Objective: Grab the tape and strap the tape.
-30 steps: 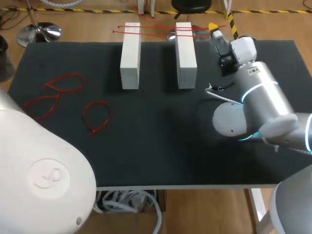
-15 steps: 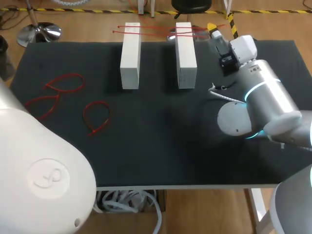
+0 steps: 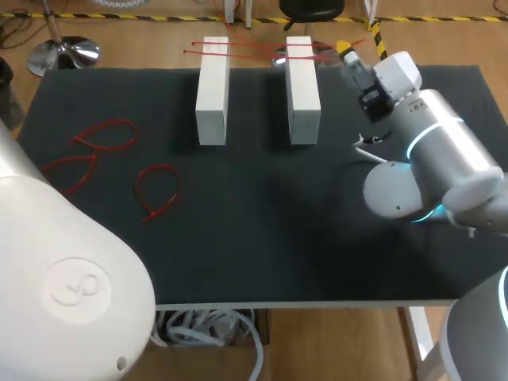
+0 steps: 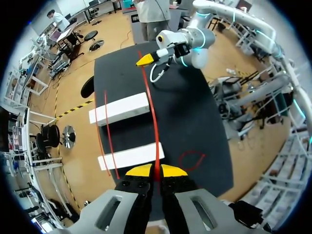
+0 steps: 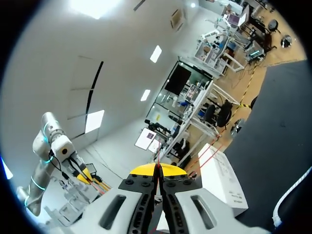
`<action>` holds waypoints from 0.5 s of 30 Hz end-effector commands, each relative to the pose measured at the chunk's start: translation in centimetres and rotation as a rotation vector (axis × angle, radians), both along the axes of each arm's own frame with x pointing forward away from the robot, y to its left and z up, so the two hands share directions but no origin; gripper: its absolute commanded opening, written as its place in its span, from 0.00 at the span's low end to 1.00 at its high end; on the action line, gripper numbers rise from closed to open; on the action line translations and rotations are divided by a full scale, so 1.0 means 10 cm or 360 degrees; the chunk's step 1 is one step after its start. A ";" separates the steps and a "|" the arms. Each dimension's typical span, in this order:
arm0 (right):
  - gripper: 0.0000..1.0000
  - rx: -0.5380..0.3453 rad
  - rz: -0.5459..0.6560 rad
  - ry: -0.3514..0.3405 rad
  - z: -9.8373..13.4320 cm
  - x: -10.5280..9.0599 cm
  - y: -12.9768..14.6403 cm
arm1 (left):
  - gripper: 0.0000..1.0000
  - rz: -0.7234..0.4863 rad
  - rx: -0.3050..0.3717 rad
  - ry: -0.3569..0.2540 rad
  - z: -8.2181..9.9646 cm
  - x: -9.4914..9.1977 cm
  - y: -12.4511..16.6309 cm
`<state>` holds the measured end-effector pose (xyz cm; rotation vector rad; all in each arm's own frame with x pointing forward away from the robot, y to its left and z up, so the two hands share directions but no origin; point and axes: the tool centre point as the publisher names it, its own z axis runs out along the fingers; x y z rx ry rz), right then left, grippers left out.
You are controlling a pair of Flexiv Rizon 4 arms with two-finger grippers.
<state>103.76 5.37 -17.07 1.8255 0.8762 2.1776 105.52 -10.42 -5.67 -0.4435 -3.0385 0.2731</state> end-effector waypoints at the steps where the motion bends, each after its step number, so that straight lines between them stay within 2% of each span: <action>1: 0.00 -0.0076 0.0028 0.0057 0.12 0.00 -0.03 | 0.00 0.0008 0.0001 -0.0001 -0.02 0.04 0.03; 5: 0.00 -0.0099 0.0033 0.0068 0.13 0.01 -0.01 | 0.00 0.0006 -0.0001 -0.0012 -0.01 0.05 0.04; 9: 0.00 -0.0180 0.0056 0.0088 0.12 0.02 0.01 | 0.00 0.0004 0.0024 -0.0019 -0.02 0.06 0.06; 13: 0.00 -0.0579 0.0104 0.0155 0.13 0.03 0.05 | 0.00 0.0004 0.0024 -0.0019 -0.02 0.06 0.06; 14: 0.00 -0.0671 0.0142 0.0238 0.14 0.04 0.05 | 0.00 0.0004 0.0024 -0.0019 -0.02 0.06 0.06; 15: 0.00 -0.0719 0.0169 0.0277 0.15 0.06 0.06 | 0.00 0.0004 0.0024 -0.0019 -0.02 0.06 0.06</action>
